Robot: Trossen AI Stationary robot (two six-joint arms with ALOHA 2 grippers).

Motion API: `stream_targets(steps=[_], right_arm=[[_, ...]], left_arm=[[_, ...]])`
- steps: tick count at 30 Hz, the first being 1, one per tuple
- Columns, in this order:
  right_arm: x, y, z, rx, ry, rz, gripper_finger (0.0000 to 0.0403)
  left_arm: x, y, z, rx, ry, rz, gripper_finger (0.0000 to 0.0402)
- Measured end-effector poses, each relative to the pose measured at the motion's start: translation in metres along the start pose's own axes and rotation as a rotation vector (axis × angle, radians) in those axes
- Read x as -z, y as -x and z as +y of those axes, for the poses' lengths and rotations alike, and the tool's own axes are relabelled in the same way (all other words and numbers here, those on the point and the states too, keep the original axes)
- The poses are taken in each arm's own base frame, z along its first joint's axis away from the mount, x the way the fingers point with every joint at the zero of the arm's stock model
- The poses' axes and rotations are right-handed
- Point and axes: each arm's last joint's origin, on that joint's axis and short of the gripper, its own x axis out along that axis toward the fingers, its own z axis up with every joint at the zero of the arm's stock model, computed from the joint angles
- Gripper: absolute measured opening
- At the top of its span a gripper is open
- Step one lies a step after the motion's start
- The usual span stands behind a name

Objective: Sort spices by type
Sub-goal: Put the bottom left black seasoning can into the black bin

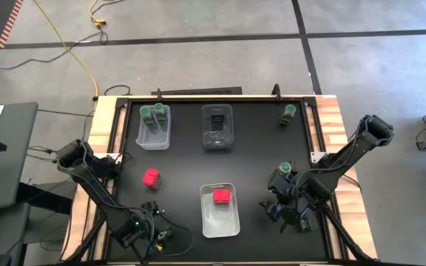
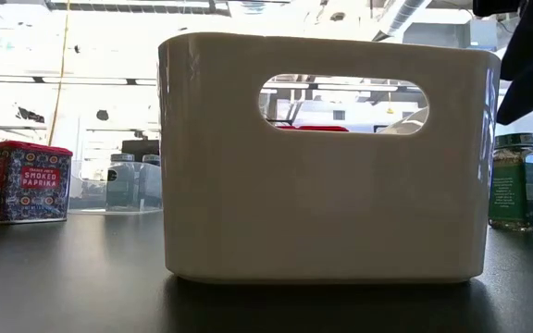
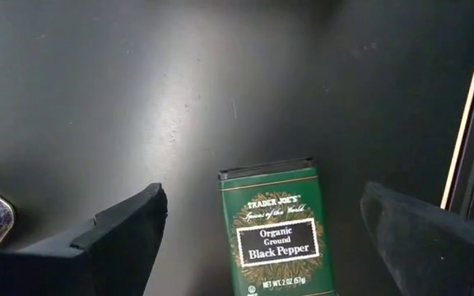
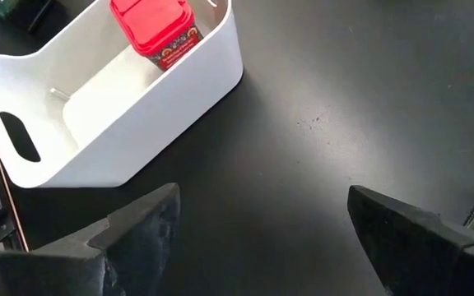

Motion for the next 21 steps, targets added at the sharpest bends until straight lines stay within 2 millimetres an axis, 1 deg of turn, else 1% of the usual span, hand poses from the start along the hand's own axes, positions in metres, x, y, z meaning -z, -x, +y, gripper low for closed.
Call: stream_targets(steps=[5, 11, 13, 16, 21], right_arm=[[0.0, 0.0, 0.0, 0.0, 0.002, 0.0, 0.0379], [0.0, 0.0, 0.0, 0.001, 0.01, 0.001, 0.0379], [0.0, 0.0, 0.0, 0.002, 0.012, 0.001, 0.0379], [0.0, 0.0, -0.001, 0.004, 0.014, 0.001, 0.0379], [0.0, 0.0, -0.001, 0.005, 0.015, 0.002, 0.0379]], left_arm=[[0.002, -0.003, 0.002, -0.004, -0.031, 0.004, 0.0387], [0.006, -0.015, 0.007, -0.004, 0.023, 0.002, 0.0387], [0.004, -0.019, 0.007, 0.02, 0.035, 0.004, 0.0387], [0.003, -0.023, 0.008, 0.044, 0.01, 0.019, 0.0387], [0.004, -0.029, 0.013, 0.031, 0.016, 0.043, 0.0387]])
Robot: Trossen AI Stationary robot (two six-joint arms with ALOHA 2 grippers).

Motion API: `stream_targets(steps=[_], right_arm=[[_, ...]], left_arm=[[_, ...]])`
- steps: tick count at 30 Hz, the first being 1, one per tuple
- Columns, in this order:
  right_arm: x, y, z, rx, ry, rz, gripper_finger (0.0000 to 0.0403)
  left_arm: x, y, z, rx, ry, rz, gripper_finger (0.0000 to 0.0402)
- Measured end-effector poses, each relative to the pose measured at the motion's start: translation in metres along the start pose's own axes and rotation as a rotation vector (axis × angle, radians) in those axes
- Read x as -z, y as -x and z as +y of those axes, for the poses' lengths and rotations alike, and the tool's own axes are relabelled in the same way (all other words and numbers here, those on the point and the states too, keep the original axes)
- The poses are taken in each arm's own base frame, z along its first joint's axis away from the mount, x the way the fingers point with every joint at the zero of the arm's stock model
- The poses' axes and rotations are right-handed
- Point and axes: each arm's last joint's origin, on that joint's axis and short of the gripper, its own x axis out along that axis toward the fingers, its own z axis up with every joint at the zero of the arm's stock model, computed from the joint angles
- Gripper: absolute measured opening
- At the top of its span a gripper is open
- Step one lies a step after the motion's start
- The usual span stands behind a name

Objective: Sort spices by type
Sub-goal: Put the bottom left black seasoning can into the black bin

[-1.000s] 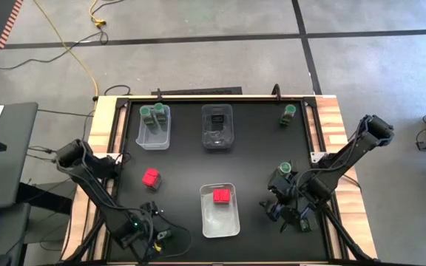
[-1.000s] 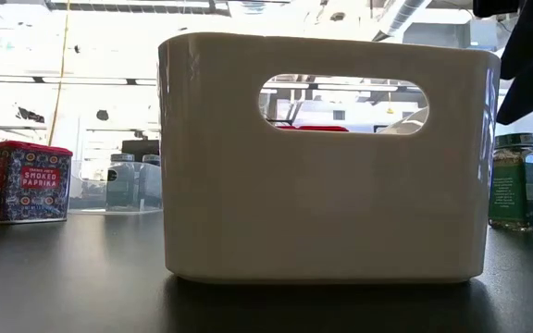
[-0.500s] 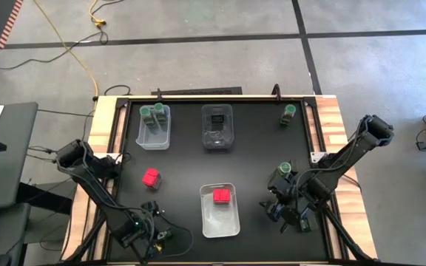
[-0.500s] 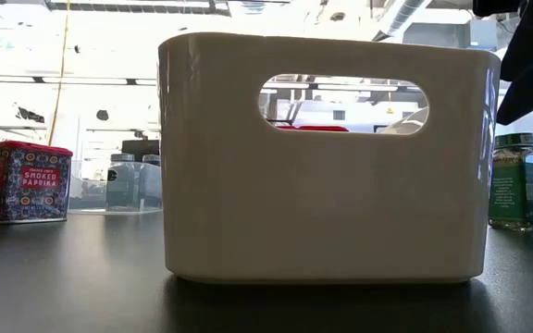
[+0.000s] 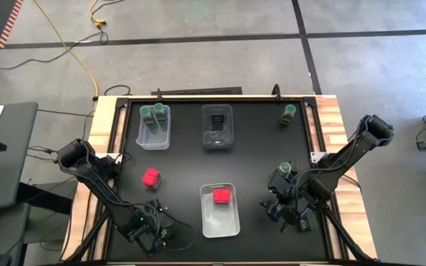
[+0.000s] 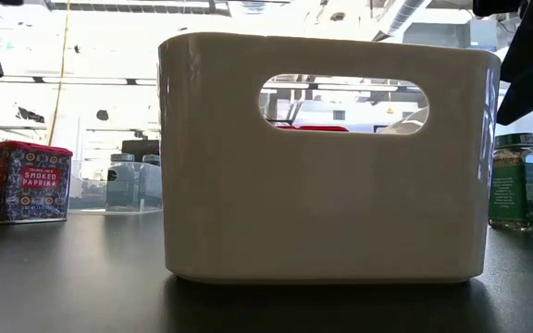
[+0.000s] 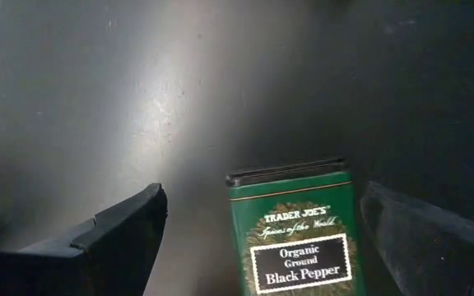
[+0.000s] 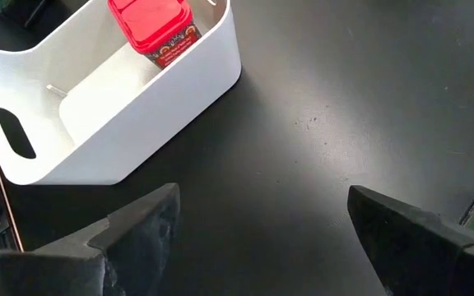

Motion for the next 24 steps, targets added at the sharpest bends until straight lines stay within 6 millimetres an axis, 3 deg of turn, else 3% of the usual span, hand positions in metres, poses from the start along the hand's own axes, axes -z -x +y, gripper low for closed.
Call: stream_targets(steps=[11, 18, 24], right_arm=[[0.0, 0.0, 0.0, -0.001, 0.015, 0.0, 0.0379], [0.0, 0.0, 0.0, 0.0, 0.02, 0.001, 0.0379], [0.0, 0.0, 0.0, -0.001, 0.021, 0.0, 0.0379]], left_arm=[[0.0, -0.011, 0.007, 0.028, 0.004, 0.064, 0.0387], [0.005, -0.035, 0.004, 0.012, 0.004, 0.144, 0.0387], [0.004, -0.04, 0.003, 0.003, 0.057, 0.145, 0.0378]])
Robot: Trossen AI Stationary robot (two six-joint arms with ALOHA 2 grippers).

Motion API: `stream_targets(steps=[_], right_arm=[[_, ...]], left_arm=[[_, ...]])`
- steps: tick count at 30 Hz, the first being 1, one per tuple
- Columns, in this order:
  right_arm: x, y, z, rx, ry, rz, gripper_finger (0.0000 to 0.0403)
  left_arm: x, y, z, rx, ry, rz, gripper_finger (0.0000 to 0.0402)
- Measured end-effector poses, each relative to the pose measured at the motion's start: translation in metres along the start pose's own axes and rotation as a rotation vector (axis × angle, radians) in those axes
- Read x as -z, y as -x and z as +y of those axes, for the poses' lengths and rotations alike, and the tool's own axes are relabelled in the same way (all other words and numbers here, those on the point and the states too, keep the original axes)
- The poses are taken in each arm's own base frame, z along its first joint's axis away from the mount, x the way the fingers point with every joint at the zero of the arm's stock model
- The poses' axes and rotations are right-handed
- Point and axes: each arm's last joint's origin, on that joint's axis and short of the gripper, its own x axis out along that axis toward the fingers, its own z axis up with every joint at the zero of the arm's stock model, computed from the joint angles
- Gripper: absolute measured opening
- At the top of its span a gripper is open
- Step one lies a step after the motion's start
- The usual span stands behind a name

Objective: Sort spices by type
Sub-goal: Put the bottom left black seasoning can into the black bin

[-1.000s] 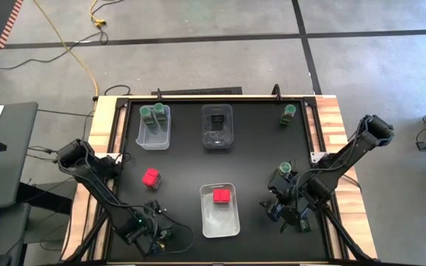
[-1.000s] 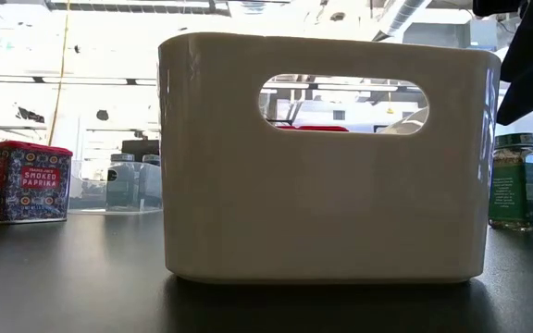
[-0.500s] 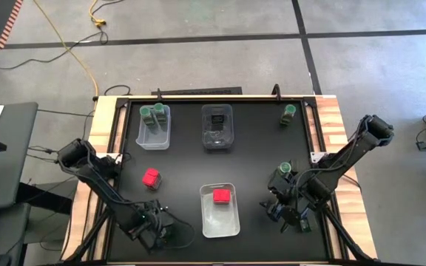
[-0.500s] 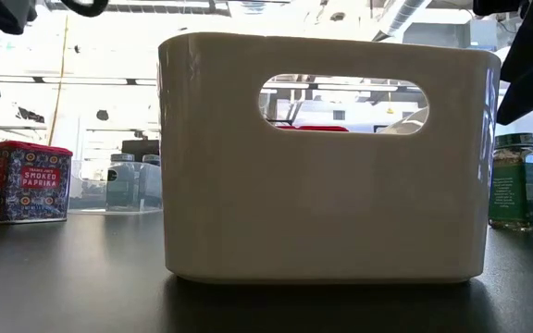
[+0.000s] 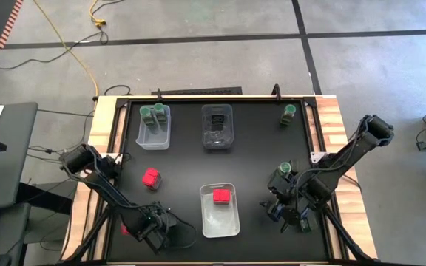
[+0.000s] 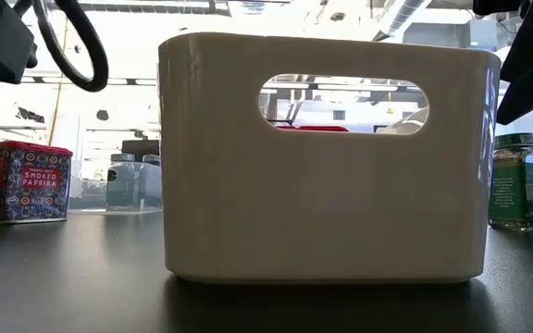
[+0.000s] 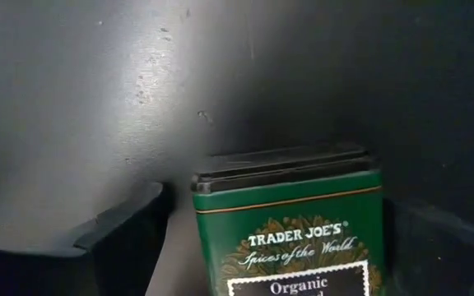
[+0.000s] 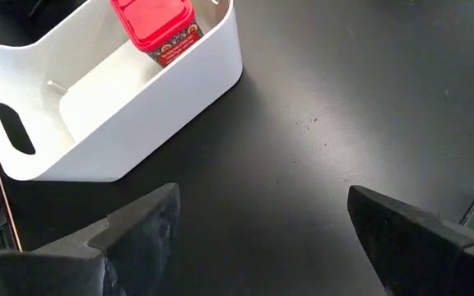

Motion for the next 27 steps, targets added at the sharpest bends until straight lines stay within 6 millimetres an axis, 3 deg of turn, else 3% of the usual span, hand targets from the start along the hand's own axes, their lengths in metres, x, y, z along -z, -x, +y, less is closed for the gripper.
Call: stream_targets(steps=[8, 13, 27], right_arm=[[0.0, 0.0, 0.0, -0.001, 0.001, 0.0, 0.0379], [0.0, 0.0, 0.0, -0.001, 0.001, 0.0, 0.0379], [-0.004, 0.003, -0.002, -0.011, 0.01, -0.001, 0.0379]], left_arm=[[-0.002, 0.005, 0.004, -0.025, 0.08, -0.044, 0.0299], [-0.007, 0.018, 0.008, -0.049, 0.142, -0.162, 0.0257], [-0.024, 0.054, 0.028, -0.176, 0.283, -0.578, 0.0269]])
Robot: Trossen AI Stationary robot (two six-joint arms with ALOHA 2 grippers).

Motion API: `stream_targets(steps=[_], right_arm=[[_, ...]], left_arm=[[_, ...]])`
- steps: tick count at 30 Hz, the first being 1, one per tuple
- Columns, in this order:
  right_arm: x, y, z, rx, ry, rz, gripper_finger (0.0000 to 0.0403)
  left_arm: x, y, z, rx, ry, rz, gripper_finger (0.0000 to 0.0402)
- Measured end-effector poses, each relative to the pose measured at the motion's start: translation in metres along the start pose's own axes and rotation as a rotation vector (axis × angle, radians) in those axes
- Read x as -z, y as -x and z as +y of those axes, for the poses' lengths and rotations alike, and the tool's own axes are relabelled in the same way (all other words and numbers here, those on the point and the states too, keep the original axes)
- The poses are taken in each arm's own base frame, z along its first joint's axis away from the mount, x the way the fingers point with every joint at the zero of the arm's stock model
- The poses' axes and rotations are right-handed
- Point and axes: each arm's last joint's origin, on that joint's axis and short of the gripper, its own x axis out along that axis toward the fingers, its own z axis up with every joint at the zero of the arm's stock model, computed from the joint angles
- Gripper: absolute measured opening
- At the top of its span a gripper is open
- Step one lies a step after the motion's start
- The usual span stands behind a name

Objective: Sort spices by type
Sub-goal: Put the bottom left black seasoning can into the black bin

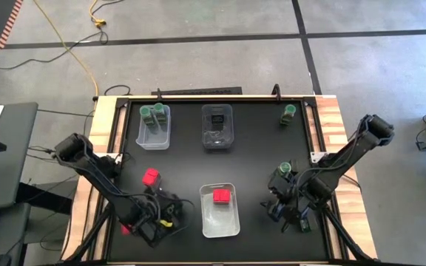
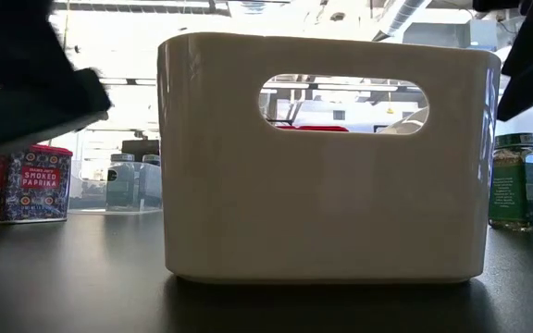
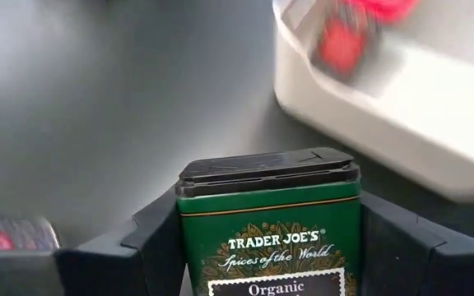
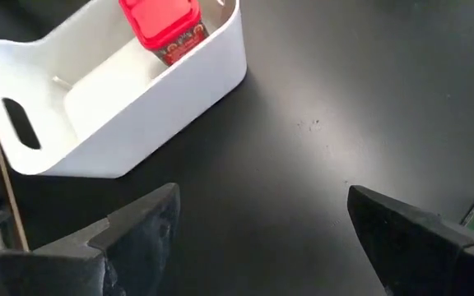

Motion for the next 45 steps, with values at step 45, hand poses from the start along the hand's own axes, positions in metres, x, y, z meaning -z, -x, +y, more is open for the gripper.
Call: stream_targets(steps=[45], right_arm=[[-0.192, 0.046, -0.114, 0.09, -0.001, -0.232, 0.0379]], left_arm=[[-0.241, -0.096, 0.081, -0.11, -0.629, -0.457, 0.027]])
